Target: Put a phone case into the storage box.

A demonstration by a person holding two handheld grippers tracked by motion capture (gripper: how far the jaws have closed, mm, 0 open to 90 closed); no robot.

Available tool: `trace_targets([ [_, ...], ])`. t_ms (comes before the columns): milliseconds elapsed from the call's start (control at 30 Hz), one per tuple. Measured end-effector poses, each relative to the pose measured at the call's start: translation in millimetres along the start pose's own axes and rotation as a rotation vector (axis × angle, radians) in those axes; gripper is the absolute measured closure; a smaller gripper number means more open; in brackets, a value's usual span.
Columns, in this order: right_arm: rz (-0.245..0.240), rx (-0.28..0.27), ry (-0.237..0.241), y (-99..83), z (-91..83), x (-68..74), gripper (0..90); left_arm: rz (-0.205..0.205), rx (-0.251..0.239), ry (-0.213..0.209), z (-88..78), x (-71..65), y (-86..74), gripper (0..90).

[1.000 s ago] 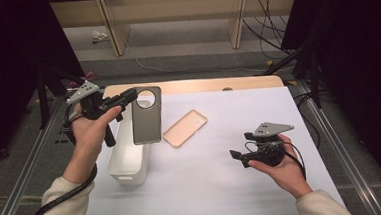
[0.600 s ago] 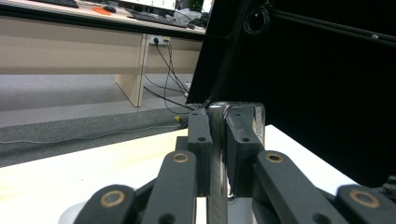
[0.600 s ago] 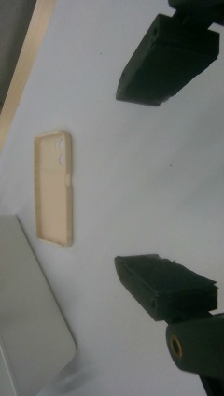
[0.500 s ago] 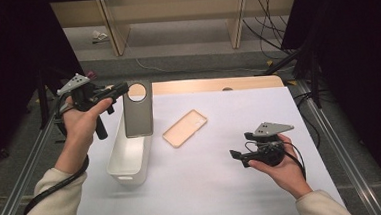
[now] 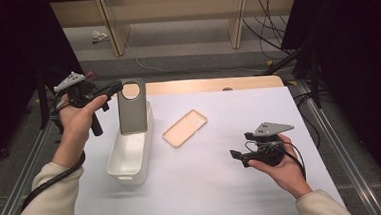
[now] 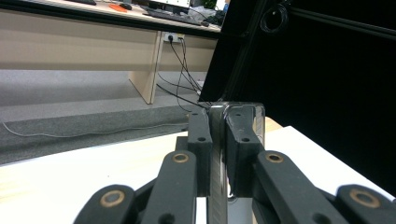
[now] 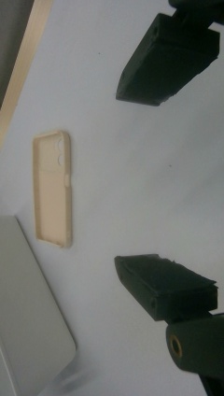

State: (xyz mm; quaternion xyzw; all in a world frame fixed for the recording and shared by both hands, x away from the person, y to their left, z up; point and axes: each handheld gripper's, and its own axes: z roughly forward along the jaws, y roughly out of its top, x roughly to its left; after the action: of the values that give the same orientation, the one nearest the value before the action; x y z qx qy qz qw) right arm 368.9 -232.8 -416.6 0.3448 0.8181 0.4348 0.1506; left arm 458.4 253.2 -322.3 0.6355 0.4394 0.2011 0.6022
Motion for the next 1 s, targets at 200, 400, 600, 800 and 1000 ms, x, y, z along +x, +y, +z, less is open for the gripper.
trace_targets([
  [200, 0.003, 0.002, 0.001, -0.2, 0.2, -0.2, 17.6, 0.014, 0.010, 0.006, 3.8, 5.9, -0.6, 81.7],
  [400, 0.006, 0.001, 0.001, -0.3, 0.4, -0.4, 17.5, 0.026, 0.017, 0.013, 8.4, 12.0, -1.9, 81.6],
  [600, 0.009, 0.001, 0.005, -0.7, 1.0, -0.4, 17.6, 0.028, 0.012, 0.007, 13.1, 18.2, -4.6, 81.6],
  [800, 0.013, -0.003, 0.008, -0.7, 0.9, -0.6, 17.5, 0.038, 0.017, 0.006, 18.1, 22.0, -8.2, 81.6],
  [1000, 0.014, -0.001, 0.006, -0.8, 1.2, -0.7, 17.5, 0.054, 0.021, 0.005, 21.9, 23.5, -8.8, 81.6],
])
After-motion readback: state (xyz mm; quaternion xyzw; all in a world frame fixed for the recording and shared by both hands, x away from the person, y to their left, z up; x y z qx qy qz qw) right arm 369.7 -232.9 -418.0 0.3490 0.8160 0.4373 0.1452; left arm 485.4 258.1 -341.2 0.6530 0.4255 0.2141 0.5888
